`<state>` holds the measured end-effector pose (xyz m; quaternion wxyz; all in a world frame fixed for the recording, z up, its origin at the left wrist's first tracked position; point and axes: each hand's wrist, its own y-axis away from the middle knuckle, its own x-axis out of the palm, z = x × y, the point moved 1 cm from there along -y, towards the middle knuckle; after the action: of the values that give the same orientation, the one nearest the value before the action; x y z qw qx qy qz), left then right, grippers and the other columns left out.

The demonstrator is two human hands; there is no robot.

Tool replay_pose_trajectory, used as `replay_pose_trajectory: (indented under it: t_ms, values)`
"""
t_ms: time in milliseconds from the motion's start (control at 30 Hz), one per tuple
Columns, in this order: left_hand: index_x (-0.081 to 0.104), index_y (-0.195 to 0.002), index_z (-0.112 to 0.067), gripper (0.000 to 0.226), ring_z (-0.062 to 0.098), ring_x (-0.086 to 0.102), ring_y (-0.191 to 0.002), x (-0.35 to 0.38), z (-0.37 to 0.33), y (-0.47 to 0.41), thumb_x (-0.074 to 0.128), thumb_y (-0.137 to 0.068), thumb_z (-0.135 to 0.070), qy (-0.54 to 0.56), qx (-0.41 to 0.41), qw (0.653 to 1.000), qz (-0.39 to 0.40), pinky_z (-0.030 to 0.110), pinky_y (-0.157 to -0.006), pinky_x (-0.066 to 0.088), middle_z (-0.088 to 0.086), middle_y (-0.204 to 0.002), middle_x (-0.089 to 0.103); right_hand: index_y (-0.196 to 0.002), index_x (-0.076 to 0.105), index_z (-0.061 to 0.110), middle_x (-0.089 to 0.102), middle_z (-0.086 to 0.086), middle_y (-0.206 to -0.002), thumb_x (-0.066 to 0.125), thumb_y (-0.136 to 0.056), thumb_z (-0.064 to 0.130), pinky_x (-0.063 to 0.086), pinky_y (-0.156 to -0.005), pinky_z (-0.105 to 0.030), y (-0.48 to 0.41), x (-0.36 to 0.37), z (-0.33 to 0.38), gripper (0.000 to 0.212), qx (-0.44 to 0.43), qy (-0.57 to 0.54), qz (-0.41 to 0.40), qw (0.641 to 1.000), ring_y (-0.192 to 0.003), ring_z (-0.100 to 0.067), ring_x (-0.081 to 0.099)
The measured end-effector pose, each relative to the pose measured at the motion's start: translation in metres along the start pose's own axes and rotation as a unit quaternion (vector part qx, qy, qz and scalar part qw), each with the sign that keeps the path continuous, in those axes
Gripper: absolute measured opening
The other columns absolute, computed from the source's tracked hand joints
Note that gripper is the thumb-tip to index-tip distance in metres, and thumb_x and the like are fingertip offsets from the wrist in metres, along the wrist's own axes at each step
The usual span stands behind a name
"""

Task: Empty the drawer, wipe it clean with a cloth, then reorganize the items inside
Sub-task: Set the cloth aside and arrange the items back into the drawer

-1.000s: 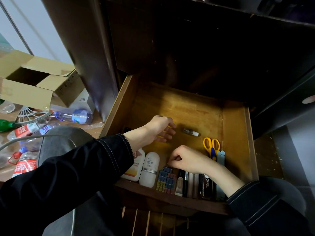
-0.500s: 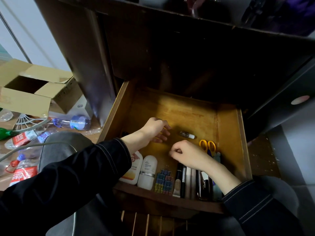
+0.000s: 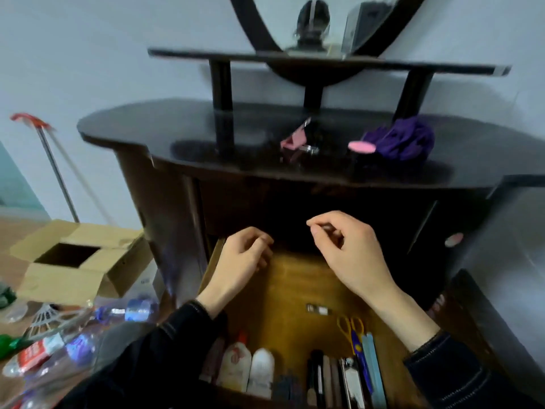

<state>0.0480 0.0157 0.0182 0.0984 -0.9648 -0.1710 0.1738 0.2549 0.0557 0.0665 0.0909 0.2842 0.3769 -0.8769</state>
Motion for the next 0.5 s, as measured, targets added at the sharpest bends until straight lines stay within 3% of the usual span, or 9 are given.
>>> replay_pose_trajectory:
  t_ms: [133, 200, 300, 400, 500]
  values:
    - [0.068, -0.085, -0.020, 0.017, 0.011, 0.061, -0.061, -0.017, -0.062, -0.013, 0.057, -0.097, -0.015, 0.010, 0.110, 0.991, -0.072, 0.021, -0.053, 0.046, 0.002, -0.072, 0.068, -0.105, 0.066, 0.028, 0.059, 0.015, -0.091, 0.060, -0.093, 0.025, 0.048, -0.065, -0.021, -0.062, -0.024, 0.028, 0.013, -0.074, 0.077, -0.108, 0.988, -0.077, -0.006, 0.056]
    - [0.067, -0.084, -0.023, 0.015, 0.012, 0.062, -0.064, -0.022, -0.091, -0.023, 0.060, -0.095, -0.017, 0.004, 0.160, 0.982, -0.103, 0.025, -0.056, 0.048, -0.001, -0.072, 0.067, -0.111, 0.065, 0.027, 0.056, 0.014, -0.097, 0.061, -0.093, 0.025, 0.051, -0.069, -0.029, -0.091, -0.030, 0.028, 0.018, -0.036, 0.115, -0.085, 0.989, -0.081, -0.005, 0.056]
    - [0.066, -0.086, -0.027, 0.012, 0.010, 0.062, -0.068, -0.022, -0.123, -0.052, 0.064, -0.090, -0.016, -0.035, 0.205, 0.969, -0.131, 0.023, -0.062, 0.049, -0.008, -0.075, 0.067, -0.111, 0.067, 0.030, 0.058, 0.010, -0.110, 0.060, -0.093, 0.028, 0.051, -0.077, -0.035, -0.117, -0.029, 0.018, 0.020, 0.052, 0.165, 0.010, 0.985, -0.097, -0.018, 0.062]
    - [0.063, -0.096, -0.028, 0.011, 0.010, 0.062, -0.078, -0.011, -0.139, -0.099, 0.069, -0.087, -0.027, -0.094, 0.173, 0.974, -0.112, 0.024, -0.068, 0.050, -0.010, -0.086, 0.065, -0.105, 0.072, 0.033, 0.060, 0.012, -0.108, 0.059, -0.092, 0.029, 0.051, -0.075, -0.033, -0.122, -0.027, 0.012, 0.018, 0.071, 0.184, 0.033, 0.980, -0.096, -0.017, 0.064]
    - [0.052, -0.135, -0.027, 0.053, 0.021, 0.055, -0.115, 0.002, -0.138, -0.145, 0.067, -0.088, -0.048, -0.225, 0.098, 0.967, -0.062, 0.031, -0.091, 0.047, 0.003, -0.125, 0.053, -0.098, 0.073, 0.034, 0.065, 0.019, -0.098, 0.063, -0.090, 0.027, 0.053, -0.079, -0.029, -0.125, -0.033, 0.007, 0.015, 0.116, 0.082, 0.029, 0.990, -0.091, -0.005, 0.064]
